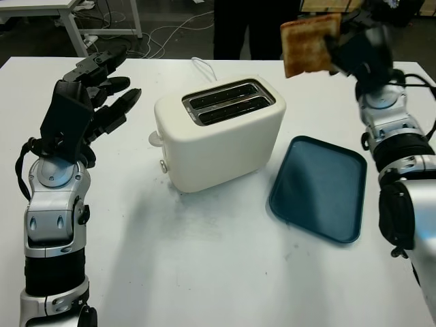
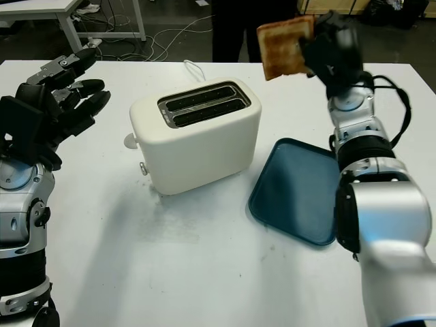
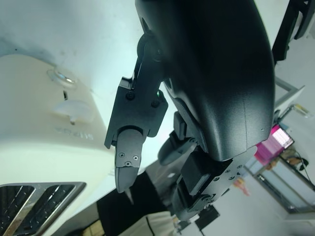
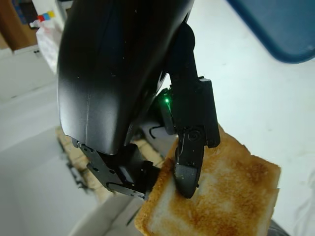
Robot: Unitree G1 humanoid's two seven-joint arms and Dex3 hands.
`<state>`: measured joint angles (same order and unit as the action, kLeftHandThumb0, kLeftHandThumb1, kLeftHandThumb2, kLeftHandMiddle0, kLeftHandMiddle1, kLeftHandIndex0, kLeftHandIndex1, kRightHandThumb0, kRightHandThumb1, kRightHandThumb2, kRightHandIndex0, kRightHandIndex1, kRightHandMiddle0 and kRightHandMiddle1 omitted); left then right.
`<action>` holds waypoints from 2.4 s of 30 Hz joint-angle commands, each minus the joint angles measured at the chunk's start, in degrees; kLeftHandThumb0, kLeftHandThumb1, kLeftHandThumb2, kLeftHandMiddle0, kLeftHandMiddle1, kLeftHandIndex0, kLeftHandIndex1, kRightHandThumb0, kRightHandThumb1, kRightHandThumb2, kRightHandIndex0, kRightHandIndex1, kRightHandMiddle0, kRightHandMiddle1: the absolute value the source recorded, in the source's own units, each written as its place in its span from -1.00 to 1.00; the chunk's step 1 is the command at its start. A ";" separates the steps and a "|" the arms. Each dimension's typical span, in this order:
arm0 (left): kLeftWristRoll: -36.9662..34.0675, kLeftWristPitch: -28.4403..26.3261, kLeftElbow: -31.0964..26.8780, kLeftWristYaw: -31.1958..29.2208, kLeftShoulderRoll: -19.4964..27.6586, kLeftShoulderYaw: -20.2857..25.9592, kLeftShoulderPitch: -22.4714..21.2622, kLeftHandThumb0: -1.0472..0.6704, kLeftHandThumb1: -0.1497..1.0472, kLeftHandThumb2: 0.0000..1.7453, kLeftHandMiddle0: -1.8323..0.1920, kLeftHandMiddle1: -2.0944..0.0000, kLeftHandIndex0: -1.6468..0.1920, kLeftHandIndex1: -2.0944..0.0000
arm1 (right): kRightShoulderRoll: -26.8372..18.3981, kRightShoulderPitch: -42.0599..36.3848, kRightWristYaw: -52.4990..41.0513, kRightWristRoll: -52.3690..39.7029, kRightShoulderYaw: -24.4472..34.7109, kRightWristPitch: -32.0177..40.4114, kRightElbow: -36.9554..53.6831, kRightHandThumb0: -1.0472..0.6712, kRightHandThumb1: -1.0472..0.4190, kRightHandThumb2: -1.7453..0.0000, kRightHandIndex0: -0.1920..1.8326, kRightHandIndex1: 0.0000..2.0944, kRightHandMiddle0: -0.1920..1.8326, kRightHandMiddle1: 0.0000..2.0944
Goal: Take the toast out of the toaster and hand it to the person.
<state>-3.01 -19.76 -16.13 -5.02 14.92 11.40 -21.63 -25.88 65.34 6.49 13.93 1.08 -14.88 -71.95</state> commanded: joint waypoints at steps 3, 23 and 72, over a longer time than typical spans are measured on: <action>-0.11 0.67 -0.08 0.06 0.25 0.08 0.67 -0.08 0.61 -0.63 0.60 0.17 0.17 0.97 | 0.48 -2.10 -0.28 -1.24 0.75 -1.80 -0.92 0.05 -0.83 0.53 -0.04 0.67 -0.32 0.67; -0.47 -0.16 -0.51 0.04 0.22 0.47 0.67 -0.06 0.56 -0.54 0.61 0.18 0.18 0.97 | 1.28 -5.82 -0.67 -1.38 -0.17 -3.82 -1.49 -0.09 -0.83 0.54 0.11 0.67 -0.11 0.67; -0.18 0.45 0.77 0.25 1.71 -0.77 -0.33 -0.08 0.43 -0.40 0.59 0.15 0.16 0.94 | 0.77 -5.88 -2.68 -2.20 -0.01 -3.45 -1.32 -0.10 -0.83 0.55 0.09 0.67 -0.14 0.67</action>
<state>-4.05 -19.91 -15.82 -4.94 16.01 10.96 -21.37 -24.74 59.60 4.57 12.53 0.50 -17.21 -73.48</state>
